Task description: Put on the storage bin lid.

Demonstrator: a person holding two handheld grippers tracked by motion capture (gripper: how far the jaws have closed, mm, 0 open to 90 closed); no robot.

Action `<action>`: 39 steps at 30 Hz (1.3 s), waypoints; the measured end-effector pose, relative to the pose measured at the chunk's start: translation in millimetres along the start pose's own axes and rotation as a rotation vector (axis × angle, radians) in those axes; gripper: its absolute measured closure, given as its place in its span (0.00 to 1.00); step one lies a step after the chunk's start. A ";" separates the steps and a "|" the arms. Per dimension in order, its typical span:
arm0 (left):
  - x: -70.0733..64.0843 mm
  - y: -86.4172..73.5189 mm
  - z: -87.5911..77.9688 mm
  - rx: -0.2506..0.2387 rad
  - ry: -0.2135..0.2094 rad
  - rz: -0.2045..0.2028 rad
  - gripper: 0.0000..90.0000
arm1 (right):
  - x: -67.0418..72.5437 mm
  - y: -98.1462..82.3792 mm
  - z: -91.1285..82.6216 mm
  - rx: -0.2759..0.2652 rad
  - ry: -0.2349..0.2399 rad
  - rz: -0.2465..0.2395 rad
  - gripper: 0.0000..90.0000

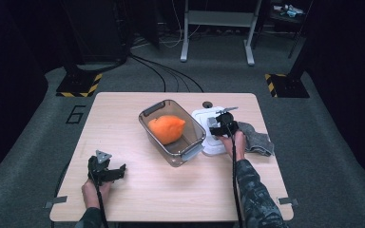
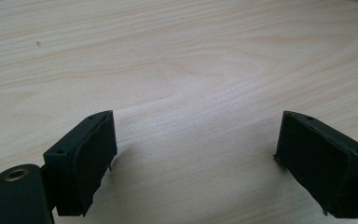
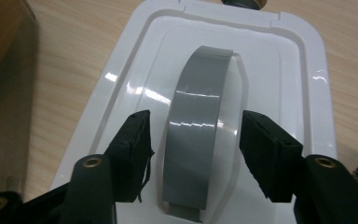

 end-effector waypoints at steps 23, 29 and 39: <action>0.0 0.1 0.0 -0.004 -0.002 0.003 0.14 | 7.1 2.6 5.3 -0.004 -0.018 0.019 0.74; -0.1 0.0 0.0 -0.004 -0.002 0.003 0.14 | 6.3 4.4 0.6 -0.018 -0.032 0.018 0.74; -0.3 0.0 0.0 -0.004 -0.002 0.001 0.14 | 2.5 14.6 -12.6 -0.041 -0.043 0.019 0.75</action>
Point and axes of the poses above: each handheld gripper's, and its own axes: z roughly forward along the jaws, y roughly out of its top, x roughly to its left, the point moved 3 cm from there along z, roughly forward along the jaws, and after that the axes turned 2 degrees about -z, right-handed, at the moved point
